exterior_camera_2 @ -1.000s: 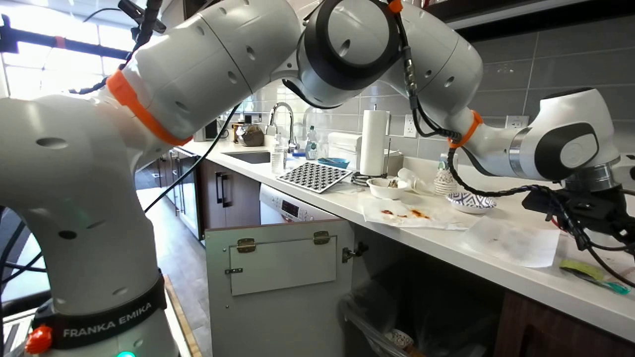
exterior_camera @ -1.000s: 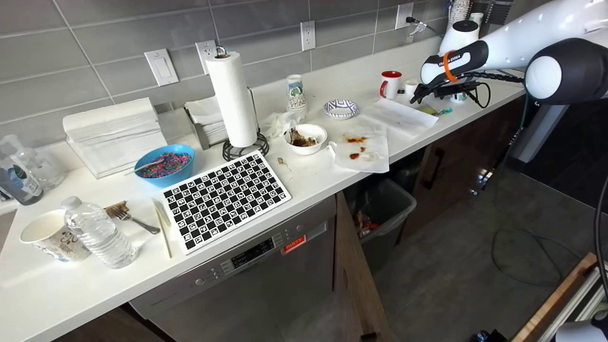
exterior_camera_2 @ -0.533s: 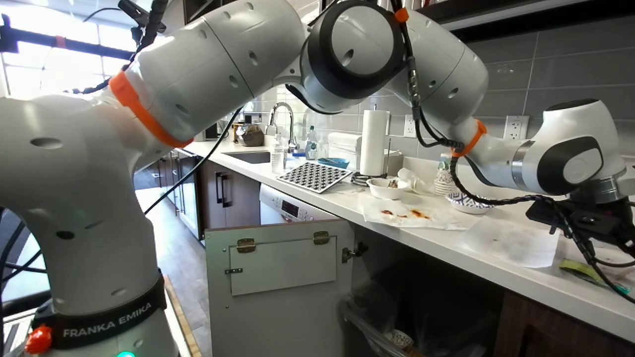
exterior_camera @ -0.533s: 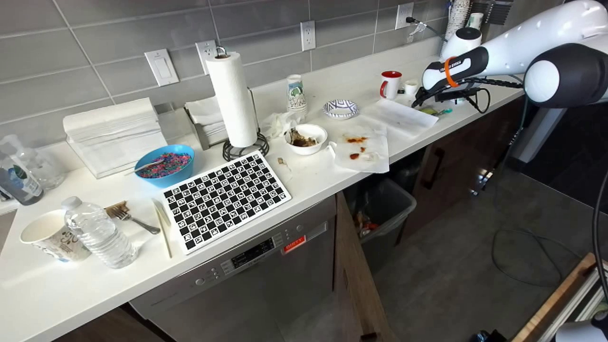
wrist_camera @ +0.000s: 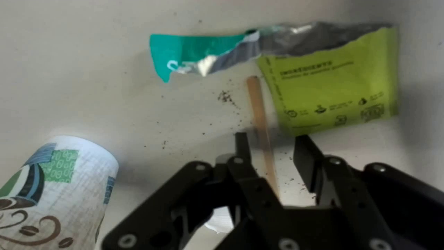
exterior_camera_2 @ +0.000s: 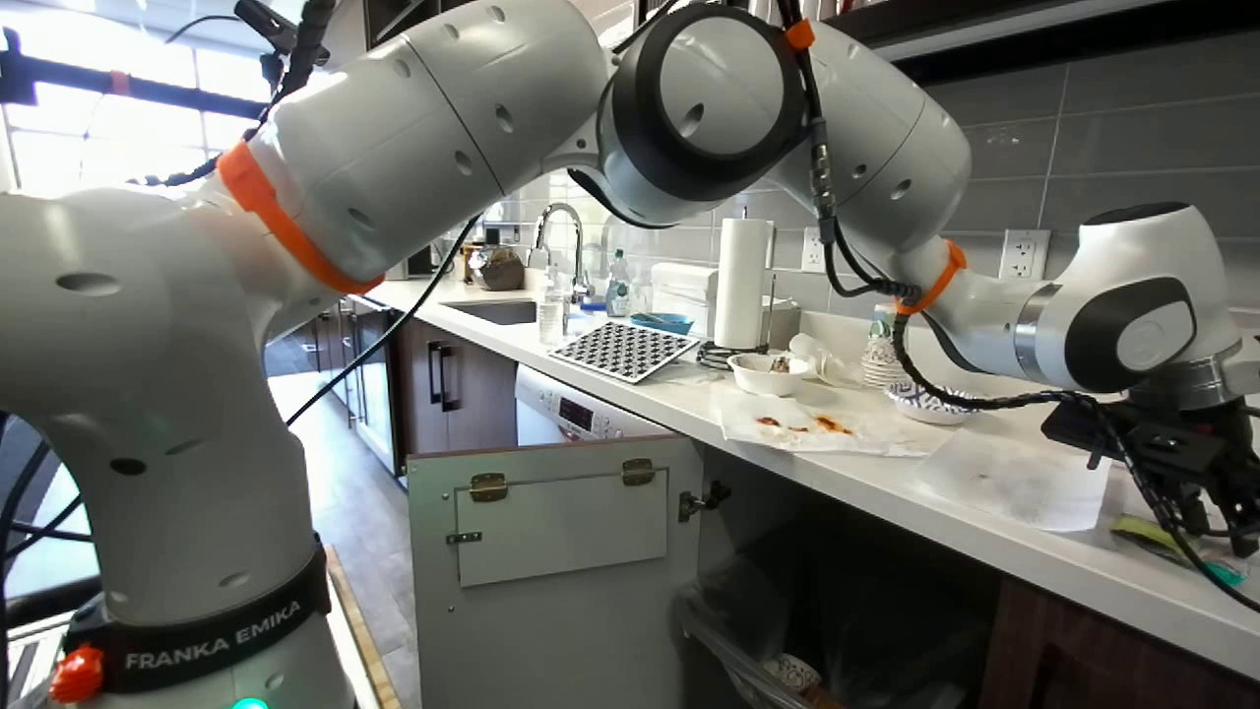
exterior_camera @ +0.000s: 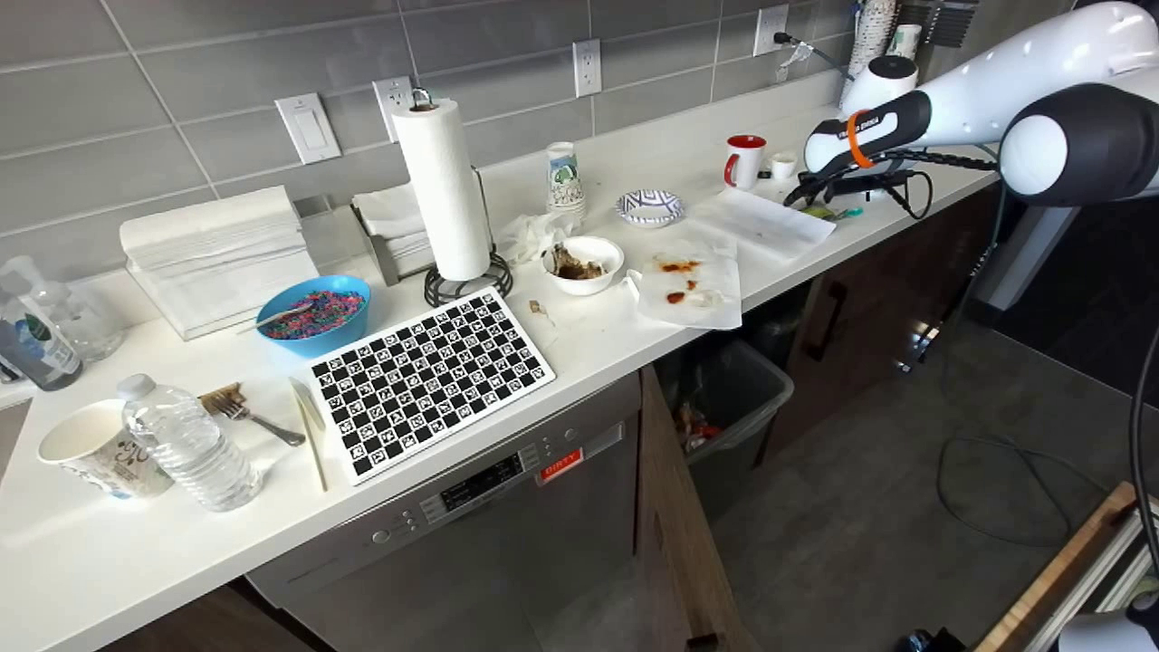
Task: Throw the straw into the bin
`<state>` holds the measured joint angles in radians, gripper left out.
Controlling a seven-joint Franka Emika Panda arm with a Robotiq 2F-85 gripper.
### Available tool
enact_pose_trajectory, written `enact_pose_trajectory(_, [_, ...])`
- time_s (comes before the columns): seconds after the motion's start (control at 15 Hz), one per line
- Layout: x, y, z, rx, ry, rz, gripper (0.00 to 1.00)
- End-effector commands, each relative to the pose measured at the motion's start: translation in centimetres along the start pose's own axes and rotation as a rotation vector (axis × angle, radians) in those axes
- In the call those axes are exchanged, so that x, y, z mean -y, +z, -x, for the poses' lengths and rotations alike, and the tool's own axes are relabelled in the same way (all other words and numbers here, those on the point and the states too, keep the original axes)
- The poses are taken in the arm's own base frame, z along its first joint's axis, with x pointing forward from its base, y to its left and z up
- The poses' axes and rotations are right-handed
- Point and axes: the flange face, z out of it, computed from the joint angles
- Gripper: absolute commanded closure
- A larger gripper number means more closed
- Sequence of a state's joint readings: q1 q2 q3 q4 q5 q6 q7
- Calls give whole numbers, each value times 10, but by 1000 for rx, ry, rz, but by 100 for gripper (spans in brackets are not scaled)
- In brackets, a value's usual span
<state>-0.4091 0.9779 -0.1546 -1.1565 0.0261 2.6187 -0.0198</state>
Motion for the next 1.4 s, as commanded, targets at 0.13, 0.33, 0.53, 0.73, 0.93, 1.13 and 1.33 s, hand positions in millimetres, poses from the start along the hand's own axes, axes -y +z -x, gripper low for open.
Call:
enact_pose_trajectory(0.13, [-2, 7, 1, -7, 8, -12, 100])
enact_pose_trajectory(0.33, [-2, 9, 2, -3, 10, -12, 99])
enact_pose_trajectory(0.53, [-5, 7, 1, -6, 17, -9, 99])
enact_pose_trajectory(0.73, [-11, -4, -5, -26, 34, 0, 99])
enact_pose_trajectory(0.93, [-18, -27, -14, -72, 46, -1, 99])
enact_pose_trajectory(1.13, [-19, -57, -21, -83, 30, -26, 99])
enact_pose_trajectory(1.33, [-18, -86, -21, -66, -3, -56, 99])
